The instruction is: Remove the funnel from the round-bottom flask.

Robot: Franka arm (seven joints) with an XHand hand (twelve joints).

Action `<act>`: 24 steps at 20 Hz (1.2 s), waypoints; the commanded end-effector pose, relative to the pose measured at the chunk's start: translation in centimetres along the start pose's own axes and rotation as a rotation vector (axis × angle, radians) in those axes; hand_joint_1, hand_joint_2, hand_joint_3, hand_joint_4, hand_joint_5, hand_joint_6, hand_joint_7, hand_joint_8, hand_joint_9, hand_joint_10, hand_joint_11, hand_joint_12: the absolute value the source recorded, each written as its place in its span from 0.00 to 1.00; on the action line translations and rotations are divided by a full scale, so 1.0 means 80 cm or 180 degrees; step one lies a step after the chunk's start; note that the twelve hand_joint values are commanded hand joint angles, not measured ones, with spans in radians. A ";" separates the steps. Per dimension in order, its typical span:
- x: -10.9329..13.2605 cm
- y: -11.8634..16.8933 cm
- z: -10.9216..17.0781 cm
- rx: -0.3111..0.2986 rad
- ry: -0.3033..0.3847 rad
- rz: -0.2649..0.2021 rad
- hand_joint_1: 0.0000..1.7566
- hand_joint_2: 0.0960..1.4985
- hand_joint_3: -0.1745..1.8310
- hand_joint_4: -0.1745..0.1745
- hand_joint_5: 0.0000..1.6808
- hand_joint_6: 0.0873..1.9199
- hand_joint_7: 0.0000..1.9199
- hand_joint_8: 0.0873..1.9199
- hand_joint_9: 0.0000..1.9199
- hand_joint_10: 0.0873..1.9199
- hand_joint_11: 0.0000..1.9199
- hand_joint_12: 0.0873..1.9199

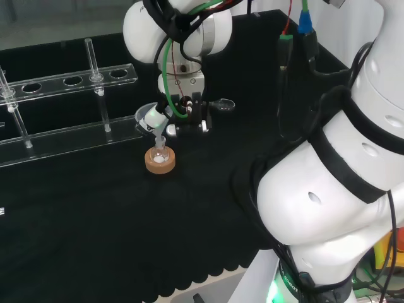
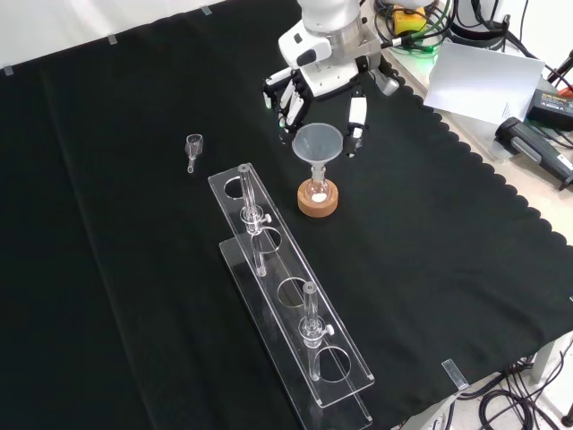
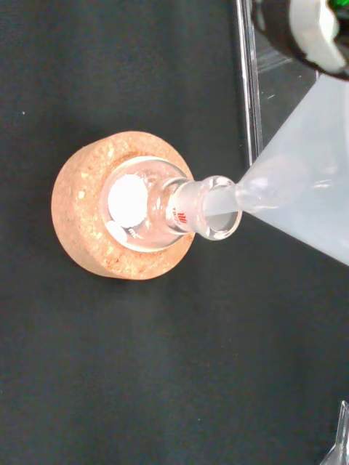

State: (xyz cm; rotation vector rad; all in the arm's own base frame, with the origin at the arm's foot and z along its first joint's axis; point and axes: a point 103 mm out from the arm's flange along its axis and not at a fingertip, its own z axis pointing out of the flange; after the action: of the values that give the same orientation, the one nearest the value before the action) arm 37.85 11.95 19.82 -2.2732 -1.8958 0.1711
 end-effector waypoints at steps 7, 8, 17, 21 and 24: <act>-0.033 0.013 -0.016 -0.0057 0.0181 0.0017 0.48 0.30 0.33 0.84 0.54 0.02 0.64 0.00 0.42 0.12 0.00 0.67; -0.036 0.013 -0.017 -0.0058 0.0173 0.0011 0.48 0.30 0.33 0.84 0.54 0.02 0.64 0.00 0.42 0.12 0.00 0.67; -0.040 0.011 -0.018 -0.0051 0.0210 0.0029 0.48 0.30 0.33 0.82 0.53 0.02 0.64 0.00 0.43 0.12 0.00 0.67; -0.036 0.009 -0.017 -0.0050 0.0212 0.0051 0.48 0.30 0.34 0.80 0.52 0.02 0.63 0.00 0.43 0.12 0.00 0.68; -0.028 0.007 -0.015 -0.0047 0.0195 0.0039 0.48 0.30 0.34 0.80 0.52 0.02 0.63 0.00 0.43 0.12 0.00 0.68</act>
State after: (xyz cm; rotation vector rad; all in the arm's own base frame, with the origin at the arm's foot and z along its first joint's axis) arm 38.32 9.00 20.92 -2.2737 -1.8566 0.0842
